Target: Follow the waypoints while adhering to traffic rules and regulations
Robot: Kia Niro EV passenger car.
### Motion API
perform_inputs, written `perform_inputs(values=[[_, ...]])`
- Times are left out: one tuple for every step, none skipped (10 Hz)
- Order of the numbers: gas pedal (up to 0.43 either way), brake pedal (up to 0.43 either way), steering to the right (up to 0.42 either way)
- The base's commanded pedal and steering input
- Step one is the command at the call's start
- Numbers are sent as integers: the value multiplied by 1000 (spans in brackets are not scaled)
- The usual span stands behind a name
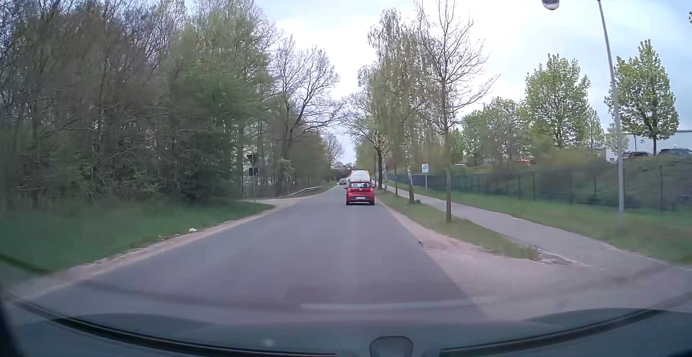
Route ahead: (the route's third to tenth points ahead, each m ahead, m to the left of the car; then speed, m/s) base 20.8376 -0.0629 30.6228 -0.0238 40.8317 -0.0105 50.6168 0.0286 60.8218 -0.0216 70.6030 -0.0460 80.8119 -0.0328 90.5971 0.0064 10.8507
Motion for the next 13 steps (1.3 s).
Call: perform_inputs(values=[[138,0,-1],[138,0,0],[138,0,0],[138,0,0],[150,0,0],[150,0,0],[150,0,0],[150,0,0],[150,0,-1],[150,0,-1],[150,0,-2],[150,0,-2],[150,0,-2]])
